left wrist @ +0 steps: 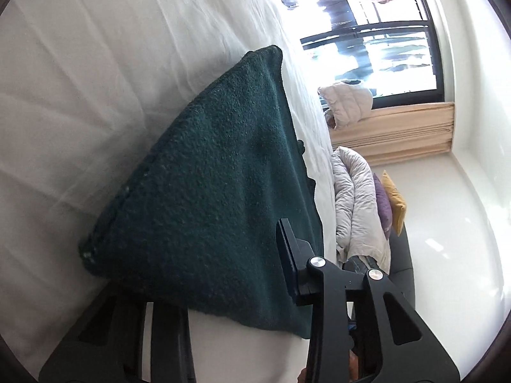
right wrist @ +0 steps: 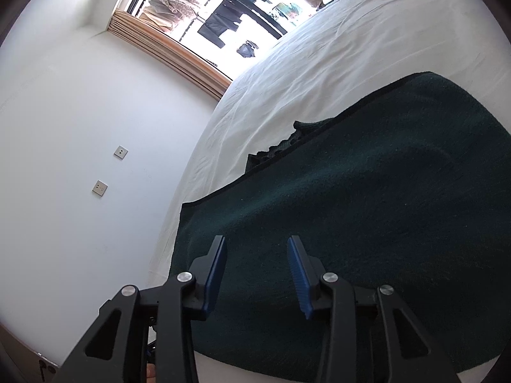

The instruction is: Fold small clothes

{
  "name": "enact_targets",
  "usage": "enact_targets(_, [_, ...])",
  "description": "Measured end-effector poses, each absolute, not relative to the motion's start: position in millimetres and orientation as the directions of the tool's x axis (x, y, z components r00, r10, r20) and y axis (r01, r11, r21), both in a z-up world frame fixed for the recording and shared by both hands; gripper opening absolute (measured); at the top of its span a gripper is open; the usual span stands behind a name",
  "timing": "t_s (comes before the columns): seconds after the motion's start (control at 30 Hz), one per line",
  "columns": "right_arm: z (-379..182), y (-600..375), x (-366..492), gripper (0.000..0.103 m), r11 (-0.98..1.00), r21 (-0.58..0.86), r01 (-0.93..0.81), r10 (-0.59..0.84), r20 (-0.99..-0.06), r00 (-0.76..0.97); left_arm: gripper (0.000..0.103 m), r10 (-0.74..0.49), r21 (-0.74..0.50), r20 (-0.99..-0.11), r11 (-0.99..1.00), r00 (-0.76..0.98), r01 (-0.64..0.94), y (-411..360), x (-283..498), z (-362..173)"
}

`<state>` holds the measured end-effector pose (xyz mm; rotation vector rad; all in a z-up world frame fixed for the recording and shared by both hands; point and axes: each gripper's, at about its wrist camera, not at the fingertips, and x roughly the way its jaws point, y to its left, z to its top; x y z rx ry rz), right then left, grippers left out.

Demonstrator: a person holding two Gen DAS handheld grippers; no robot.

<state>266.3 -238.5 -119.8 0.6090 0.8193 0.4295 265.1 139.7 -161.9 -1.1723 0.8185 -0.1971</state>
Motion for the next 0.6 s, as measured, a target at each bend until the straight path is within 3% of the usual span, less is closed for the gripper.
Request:
enact_targets(0.1, [-127, -230, 277, 0.029, 0.792, 0.603, -0.099, 0.541, -0.617, 0.571, 0.016, -0.515, -0.849, -0.491, 0.463, 0.703, -0.254, 143, 277, -161])
enact_targets(0.23, [-145, -226, 295, 0.014, 0.817, 0.575, -0.046, 0.514, -0.690, 0.509, 0.013, -0.483, -0.813, -0.509, 0.541, 0.712, -0.214, 139, 287, -149])
enact_targets(0.3, [-155, -227, 301, 0.000, 0.824, 0.567, -0.015, 0.502, -0.716, 0.485, 0.013, -0.459, -0.785, -0.518, 0.590, 0.722, -0.188, 132, 289, -139])
enact_targets(0.6, [-167, -235, 300, 0.000, 0.795, 0.604, -0.056, 0.550, -0.677, 0.490, 0.011, -0.370, -0.652, -0.522, 0.754, 0.768, -0.079, 94, 299, -80])
